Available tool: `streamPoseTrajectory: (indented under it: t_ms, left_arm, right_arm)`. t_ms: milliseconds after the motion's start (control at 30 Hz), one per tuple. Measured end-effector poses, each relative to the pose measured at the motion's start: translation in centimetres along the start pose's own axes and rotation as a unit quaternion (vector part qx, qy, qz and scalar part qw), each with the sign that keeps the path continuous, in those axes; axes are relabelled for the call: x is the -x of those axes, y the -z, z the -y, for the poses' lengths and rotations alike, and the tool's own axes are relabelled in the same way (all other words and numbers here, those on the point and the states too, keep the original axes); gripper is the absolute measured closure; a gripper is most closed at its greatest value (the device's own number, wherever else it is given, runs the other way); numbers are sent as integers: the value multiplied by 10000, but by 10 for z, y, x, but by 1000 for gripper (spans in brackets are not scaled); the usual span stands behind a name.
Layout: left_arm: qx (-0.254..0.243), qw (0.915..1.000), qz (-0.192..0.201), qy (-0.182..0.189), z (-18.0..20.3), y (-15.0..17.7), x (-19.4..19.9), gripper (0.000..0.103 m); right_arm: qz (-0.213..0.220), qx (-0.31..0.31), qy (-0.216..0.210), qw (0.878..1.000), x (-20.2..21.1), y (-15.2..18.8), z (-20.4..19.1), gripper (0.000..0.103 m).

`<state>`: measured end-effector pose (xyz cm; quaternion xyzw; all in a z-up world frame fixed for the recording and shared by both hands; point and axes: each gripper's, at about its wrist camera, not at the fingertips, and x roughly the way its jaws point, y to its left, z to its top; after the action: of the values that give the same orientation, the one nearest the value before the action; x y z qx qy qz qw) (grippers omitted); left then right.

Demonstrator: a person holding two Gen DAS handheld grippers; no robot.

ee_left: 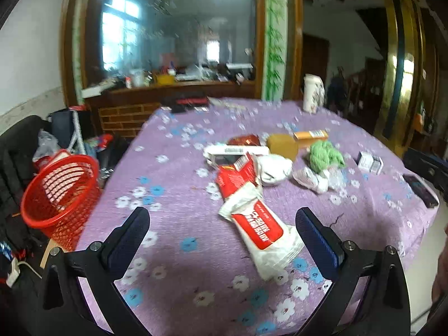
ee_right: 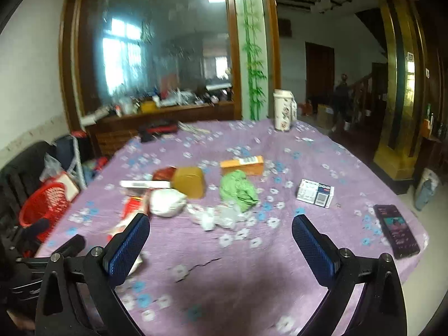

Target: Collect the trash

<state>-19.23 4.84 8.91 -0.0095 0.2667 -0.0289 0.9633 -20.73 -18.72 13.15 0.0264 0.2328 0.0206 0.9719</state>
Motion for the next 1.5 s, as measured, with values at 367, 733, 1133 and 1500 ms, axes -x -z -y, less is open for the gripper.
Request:
streamPoseTrajectory:
  t_ms: [367, 733, 1133, 1500]
  left_arm:
    - [312, 9992, -209, 96, -13, 43, 27, 0]
    - [346, 9972, -620, 223, -13, 51, 9, 0]
    - [538, 9963, -671, 74, -25, 49, 6, 0]
    - [478, 9966, -653, 120, -23, 48, 6, 0]
  right_arm:
    - [74, -15, 41, 10000, 23, 37, -15, 2]
    - [-106, 209, 417, 9989, 10, 41, -15, 2]
    - [-235, 253, 413, 9986, 4, 46, -19, 2]
    - [-406, 268, 369, 9981, -4, 49, -19, 2]
